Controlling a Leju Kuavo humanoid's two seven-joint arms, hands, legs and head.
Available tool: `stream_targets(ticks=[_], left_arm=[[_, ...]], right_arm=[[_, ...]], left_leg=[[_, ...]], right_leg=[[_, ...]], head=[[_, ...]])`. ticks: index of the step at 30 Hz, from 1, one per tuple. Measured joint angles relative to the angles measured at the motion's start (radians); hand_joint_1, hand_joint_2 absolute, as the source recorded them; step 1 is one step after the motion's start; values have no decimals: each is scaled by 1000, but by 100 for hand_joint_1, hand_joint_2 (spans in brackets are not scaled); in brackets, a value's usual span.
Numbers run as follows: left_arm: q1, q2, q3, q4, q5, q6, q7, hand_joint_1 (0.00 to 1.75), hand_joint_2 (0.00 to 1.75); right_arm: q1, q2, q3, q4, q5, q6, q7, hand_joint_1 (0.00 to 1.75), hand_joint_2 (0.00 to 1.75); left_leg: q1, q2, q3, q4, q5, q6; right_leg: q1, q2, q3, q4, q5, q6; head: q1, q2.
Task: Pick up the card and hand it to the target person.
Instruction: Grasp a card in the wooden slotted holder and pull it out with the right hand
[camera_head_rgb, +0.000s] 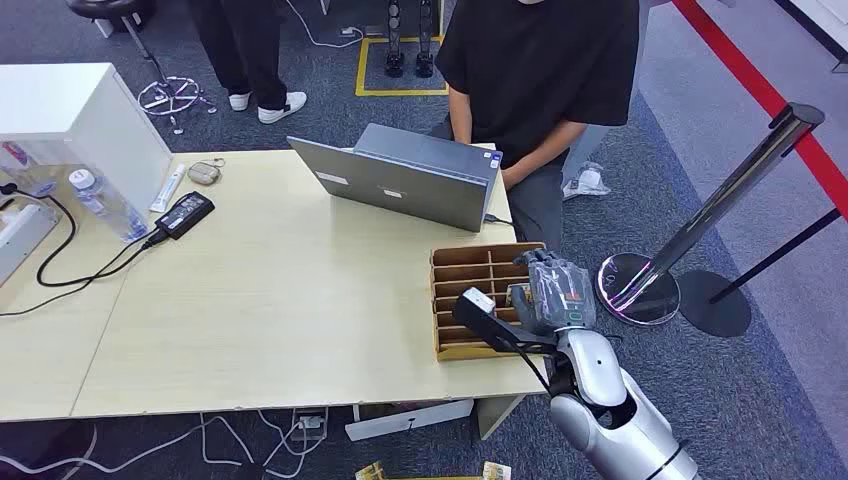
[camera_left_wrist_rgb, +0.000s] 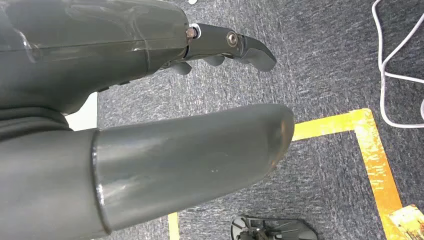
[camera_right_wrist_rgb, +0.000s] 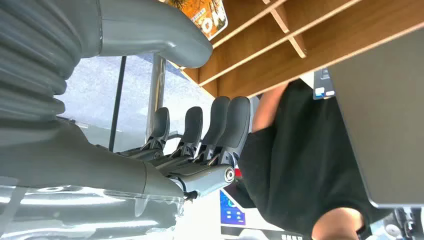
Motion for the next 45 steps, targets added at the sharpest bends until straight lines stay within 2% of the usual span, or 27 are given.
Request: stream_targets(ticks=[17,28,33,45], left_arm=[[0,0,0,0,-3,0,8,0,0],[0,0,0,0,-4,0,8,0,0],[0,0,-1,0,-4,0,8,0,0],[0,0,-4,0,-5,2,8,0,0]], right_arm=[[-2,0,2,75,-31,8,-3,101,175],[-9,0,2,112,-41,8,-2,89,175],[-9,1,2,124,-45,7,-2,89,175],[-11,1,2,142,-48,6,-2,119,175]], left_leg=[[0,0,0,0,0,0],[0,0,0,0,0,0],[0,0,0,0,0,0],[0,0,0,0,0,0]], right_leg=[[0,0,0,0,0,0],[0,0,0,0,0,0],[0,0,0,0,0,0],[0,0,0,0,0,0]], head=[[0,0],[0,0],[0,0],[0,0]])
